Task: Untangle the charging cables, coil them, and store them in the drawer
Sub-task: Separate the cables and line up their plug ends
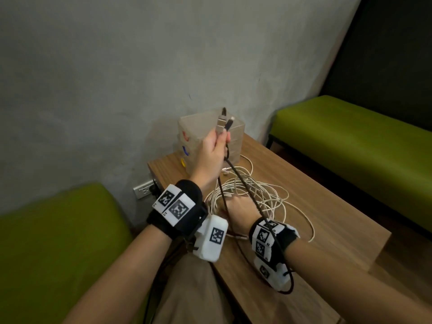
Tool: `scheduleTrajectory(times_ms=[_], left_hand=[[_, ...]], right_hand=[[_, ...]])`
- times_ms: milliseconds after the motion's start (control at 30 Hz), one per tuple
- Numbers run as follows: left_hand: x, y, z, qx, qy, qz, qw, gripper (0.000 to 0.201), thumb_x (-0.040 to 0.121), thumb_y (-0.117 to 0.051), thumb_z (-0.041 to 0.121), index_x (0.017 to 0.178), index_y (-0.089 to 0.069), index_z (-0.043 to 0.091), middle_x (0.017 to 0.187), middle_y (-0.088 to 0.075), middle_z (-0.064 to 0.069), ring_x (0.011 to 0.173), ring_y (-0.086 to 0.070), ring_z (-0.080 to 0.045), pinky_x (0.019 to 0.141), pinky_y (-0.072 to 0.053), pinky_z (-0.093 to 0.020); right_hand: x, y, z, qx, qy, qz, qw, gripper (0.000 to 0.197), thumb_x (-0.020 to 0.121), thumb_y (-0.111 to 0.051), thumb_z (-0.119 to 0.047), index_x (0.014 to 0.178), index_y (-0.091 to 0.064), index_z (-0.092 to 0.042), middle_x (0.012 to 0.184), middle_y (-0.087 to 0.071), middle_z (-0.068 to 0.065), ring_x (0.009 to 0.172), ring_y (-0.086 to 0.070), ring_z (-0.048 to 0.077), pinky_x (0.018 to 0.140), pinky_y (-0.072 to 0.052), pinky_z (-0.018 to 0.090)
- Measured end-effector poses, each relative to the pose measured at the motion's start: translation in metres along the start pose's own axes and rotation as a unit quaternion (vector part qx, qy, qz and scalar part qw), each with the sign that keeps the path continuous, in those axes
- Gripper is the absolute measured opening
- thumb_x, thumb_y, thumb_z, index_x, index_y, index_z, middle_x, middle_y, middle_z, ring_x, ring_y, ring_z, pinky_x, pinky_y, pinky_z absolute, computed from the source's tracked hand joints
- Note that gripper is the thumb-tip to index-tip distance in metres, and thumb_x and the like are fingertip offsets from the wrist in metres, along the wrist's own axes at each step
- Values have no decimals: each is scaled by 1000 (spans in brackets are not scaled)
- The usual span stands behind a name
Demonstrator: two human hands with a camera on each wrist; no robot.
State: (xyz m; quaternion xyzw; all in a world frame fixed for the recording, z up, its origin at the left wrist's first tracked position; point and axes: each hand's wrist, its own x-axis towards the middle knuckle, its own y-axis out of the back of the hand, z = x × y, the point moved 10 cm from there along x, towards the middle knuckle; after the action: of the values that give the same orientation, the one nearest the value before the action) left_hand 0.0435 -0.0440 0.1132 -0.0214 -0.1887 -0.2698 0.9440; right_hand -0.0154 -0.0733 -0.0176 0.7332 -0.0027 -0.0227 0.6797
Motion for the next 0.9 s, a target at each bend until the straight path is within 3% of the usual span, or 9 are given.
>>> scheduleTrajectory(times_ms=[133,233,333,467,567,633,700,800,900], left_hand=[[-10,0,4,91,-39,-36,994,26,95,-33,29,72,-45,29,77,-50,-5,74,-49,-22,71,-41,-34],[-17,26,-6,64,-20,-6,998,22,90,-35,33,73,-47,26,77,-51,4,74,-49,-14,71,-41,-33],[-23,62,0,5,-9,45,999,24,95,-37,25,73,-47,22,76,-51,9,71,-47,-6,66,-38,-23],[-25,109,39,-39,-37,81,995,31,99,-31,8,73,-44,19,71,-50,12,57,-44,4,57,-36,-12],[-30,135,59,34,-75,74,994,28,98,-35,19,73,-48,25,74,-50,12,60,-46,4,62,-37,-17],[-39,158,65,119,-113,118,979,24,94,-35,30,79,-53,23,74,-52,14,65,-46,5,67,-37,-20],[-53,192,72,160,-149,219,951,26,94,-32,30,84,-52,18,74,-48,15,68,-46,5,68,-37,-18],[-72,232,85,140,-187,349,907,21,93,-29,36,79,-43,32,77,-48,13,71,-48,-5,73,-40,-27],[-71,242,97,200,-217,357,886,24,93,-28,32,80,-44,20,79,-49,0,73,-48,-8,75,-38,-19]], right_hand=[[16,15,25,57,-58,44,996,39,92,-42,-44,86,-61,-12,88,-65,8,82,-62,29,73,-51,41],[13,56,20,151,-22,124,980,41,91,-48,-45,117,-52,-14,102,-63,6,86,-60,21,76,-50,35],[15,101,-14,289,69,144,944,54,91,-53,-35,139,-34,-18,102,-56,-1,75,-50,1,74,-43,16],[27,139,-63,332,141,179,915,16,90,-57,-20,98,-62,-7,78,-61,-3,61,-57,6,59,-46,16],[26,144,-93,303,188,202,912,16,91,-56,-14,82,-58,-2,70,-60,4,59,-55,11,57,-39,9],[31,128,-90,264,170,208,926,15,92,-53,-14,82,-57,-3,74,-62,10,67,-55,18,60,-35,16],[45,101,-70,260,100,175,944,16,94,-51,-15,84,-58,-5,80,-65,15,77,-60,28,65,-39,27],[57,39,-67,193,57,-18,979,21,95,-48,-19,97,-62,-3,97,-66,18,94,-61,32,75,-44,32],[49,8,-82,118,89,-140,979,28,93,-50,-21,117,-59,-11,113,-63,11,106,-56,25,89,-42,30]])
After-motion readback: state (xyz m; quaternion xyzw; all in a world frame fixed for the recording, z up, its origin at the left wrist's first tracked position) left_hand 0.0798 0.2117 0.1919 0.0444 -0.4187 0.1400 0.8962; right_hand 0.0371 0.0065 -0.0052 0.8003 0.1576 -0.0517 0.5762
